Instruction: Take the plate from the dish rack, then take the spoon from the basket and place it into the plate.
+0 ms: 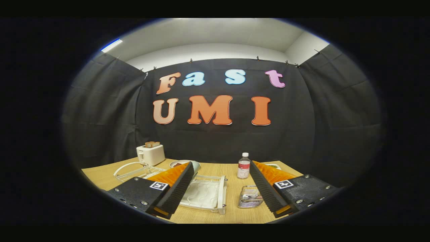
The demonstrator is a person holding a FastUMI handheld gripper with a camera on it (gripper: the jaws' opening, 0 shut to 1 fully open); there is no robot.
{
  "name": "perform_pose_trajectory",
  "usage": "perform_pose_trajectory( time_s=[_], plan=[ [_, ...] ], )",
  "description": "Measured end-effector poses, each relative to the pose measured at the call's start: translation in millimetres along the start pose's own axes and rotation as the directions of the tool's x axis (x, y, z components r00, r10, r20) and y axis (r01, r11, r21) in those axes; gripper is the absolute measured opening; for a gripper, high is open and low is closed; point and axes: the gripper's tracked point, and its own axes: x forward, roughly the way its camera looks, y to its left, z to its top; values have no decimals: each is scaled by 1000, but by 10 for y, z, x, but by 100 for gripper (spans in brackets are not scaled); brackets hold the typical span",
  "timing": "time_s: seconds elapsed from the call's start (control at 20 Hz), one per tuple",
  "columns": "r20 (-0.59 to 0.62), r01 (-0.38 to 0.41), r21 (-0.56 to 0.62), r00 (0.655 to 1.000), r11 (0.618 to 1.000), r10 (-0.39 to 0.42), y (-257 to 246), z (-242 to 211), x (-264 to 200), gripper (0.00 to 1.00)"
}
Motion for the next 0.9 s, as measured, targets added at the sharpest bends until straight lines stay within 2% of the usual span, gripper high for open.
perform_pose_trajectory(
  time_s=[0.3, 0.6, 0.7, 0.9],
  plan=[
    [-32, -13, 2, 999, 1000, 13, 90, -50, 64, 99],
    [-158, -100, 55, 982, 993, 107, 455, -170, 334, 99],
    [-231, -121, 72, 964, 990, 134, 584, -291, 459, 99],
    [-389, -151, 103, 904, 983, 179, 824, -580, 641, 99]
  ],
)
